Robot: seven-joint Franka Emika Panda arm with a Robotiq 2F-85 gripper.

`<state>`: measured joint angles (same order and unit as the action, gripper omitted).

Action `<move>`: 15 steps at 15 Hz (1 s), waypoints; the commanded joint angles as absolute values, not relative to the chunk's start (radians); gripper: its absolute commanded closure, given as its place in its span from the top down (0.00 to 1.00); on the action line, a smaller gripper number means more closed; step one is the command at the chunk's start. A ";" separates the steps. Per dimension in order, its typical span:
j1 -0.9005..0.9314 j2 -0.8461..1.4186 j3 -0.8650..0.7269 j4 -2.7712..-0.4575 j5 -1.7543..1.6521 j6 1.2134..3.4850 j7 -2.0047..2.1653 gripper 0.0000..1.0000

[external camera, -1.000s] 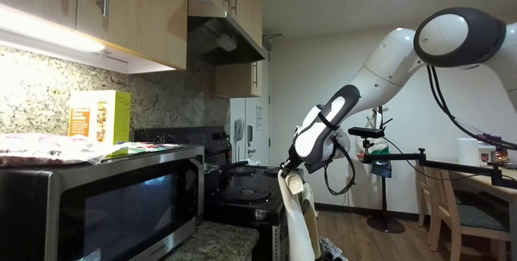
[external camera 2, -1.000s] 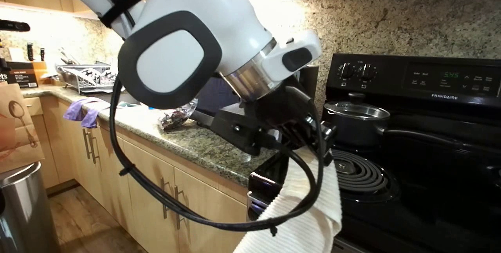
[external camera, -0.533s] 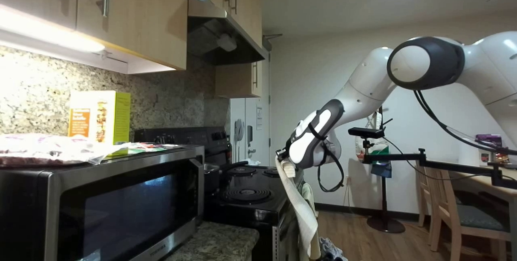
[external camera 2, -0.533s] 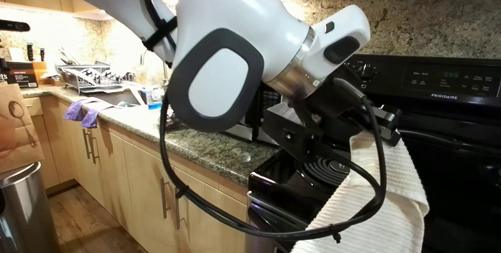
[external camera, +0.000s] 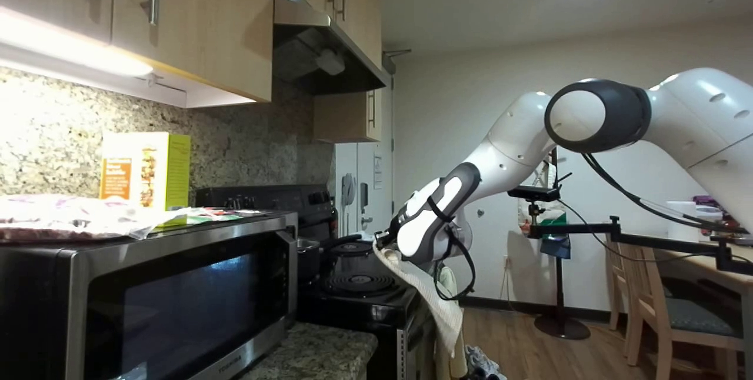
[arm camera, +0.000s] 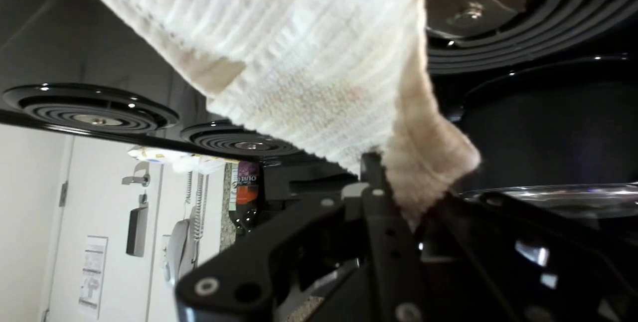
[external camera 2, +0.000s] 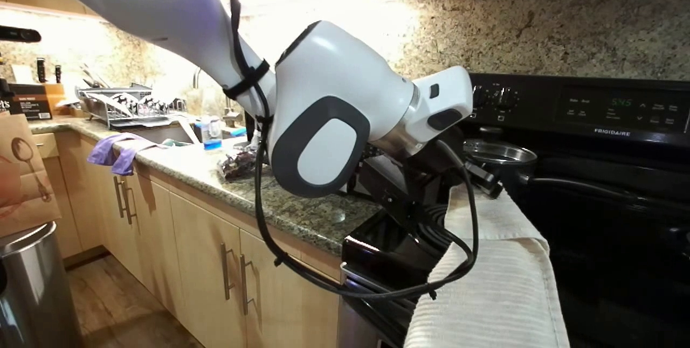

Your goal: Pick up the white towel and hang it next to the other towel

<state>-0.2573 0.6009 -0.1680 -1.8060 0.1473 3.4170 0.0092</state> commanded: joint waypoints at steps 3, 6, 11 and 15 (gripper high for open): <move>-0.371 0.649 -0.007 -1.685 0.139 3.297 0.039 0.19; -0.381 0.630 -0.011 -1.675 0.159 3.103 0.028 0.46; -0.424 0.585 0.038 -1.646 0.196 2.911 -0.017 0.79; -0.409 0.502 0.035 -1.680 0.192 2.775 -0.056 1.00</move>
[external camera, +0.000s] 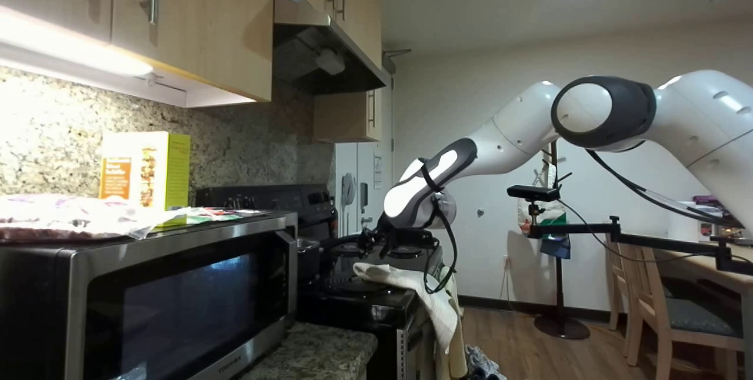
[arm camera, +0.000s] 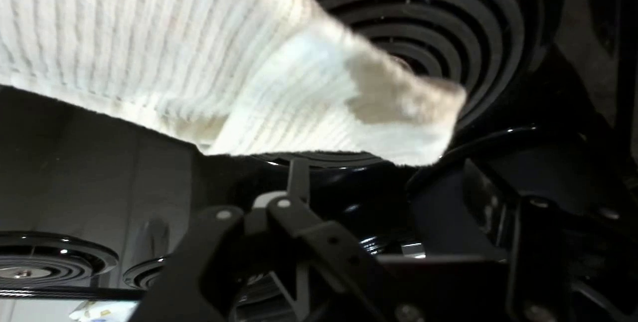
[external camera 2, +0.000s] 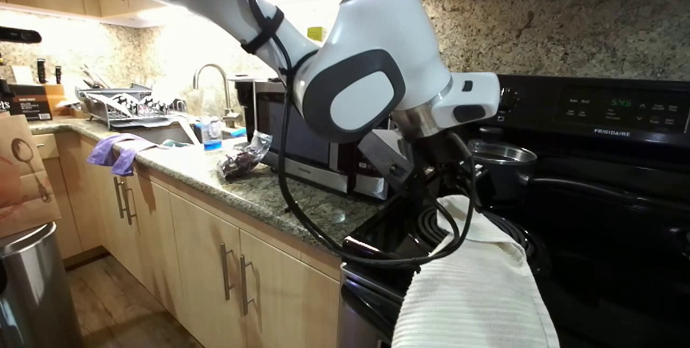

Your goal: Pick up the white towel and hang it next to the other towel

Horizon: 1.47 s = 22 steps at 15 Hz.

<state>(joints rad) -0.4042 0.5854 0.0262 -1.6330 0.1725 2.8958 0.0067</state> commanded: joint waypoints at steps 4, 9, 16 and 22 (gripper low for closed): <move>-0.402 0.369 0.023 -1.763 0.200 2.570 -0.143 1.00; -0.376 0.188 -0.027 -1.950 0.223 2.366 -0.260 1.00; -0.289 -0.016 -0.104 -2.305 0.185 2.309 -0.403 1.00; -0.240 -0.027 -0.139 -2.360 0.185 2.346 -0.409 1.00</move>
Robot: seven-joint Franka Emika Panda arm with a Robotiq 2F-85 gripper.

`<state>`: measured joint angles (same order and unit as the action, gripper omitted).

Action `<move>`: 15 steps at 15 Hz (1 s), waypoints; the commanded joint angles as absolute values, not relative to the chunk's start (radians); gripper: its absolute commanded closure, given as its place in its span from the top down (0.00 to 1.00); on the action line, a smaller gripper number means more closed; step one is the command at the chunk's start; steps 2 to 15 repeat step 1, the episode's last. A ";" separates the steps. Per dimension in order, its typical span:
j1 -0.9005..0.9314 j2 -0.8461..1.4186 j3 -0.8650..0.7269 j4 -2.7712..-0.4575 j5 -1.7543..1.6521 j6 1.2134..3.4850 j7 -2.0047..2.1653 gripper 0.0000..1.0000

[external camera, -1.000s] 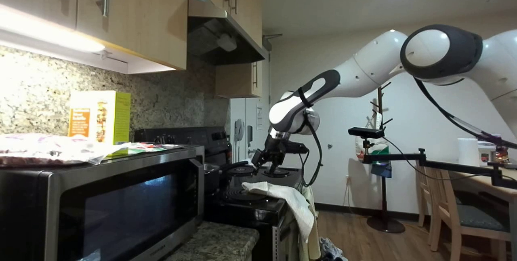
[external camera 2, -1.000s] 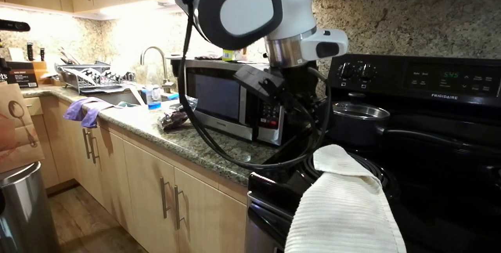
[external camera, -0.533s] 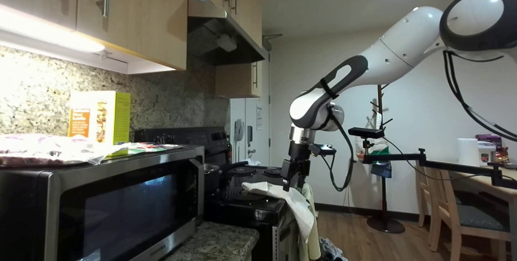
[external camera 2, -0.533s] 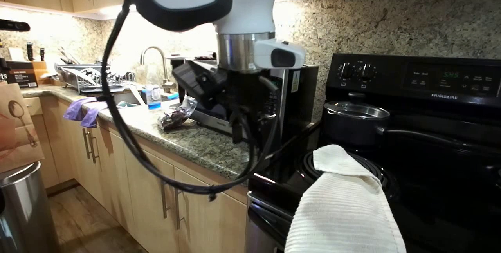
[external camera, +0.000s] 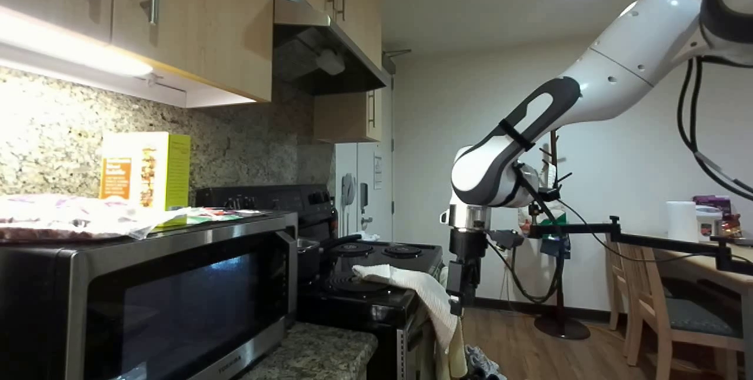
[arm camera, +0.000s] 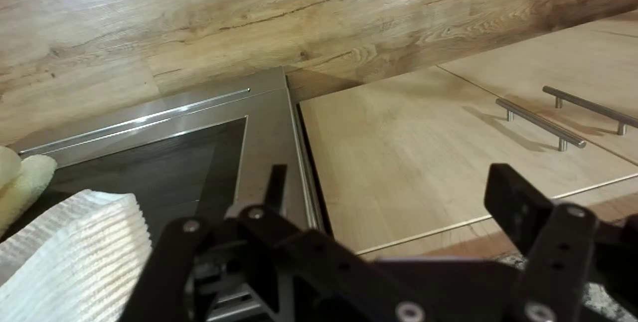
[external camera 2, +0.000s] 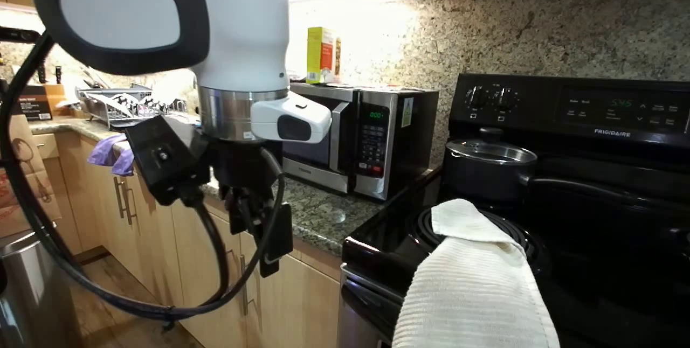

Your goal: Pick up the white towel and hang it next to the other towel

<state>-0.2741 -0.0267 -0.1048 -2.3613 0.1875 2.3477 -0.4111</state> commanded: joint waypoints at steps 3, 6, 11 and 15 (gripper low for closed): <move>-0.239 -0.031 -0.140 -2.364 0.185 2.348 -0.411 1.00; -0.239 -0.031 -0.140 -2.364 0.185 2.348 -0.411 1.00; -0.239 -0.031 -0.140 -2.364 0.185 2.348 -0.411 1.00; -0.239 -0.031 -0.140 -2.364 0.185 2.348 -0.411 1.00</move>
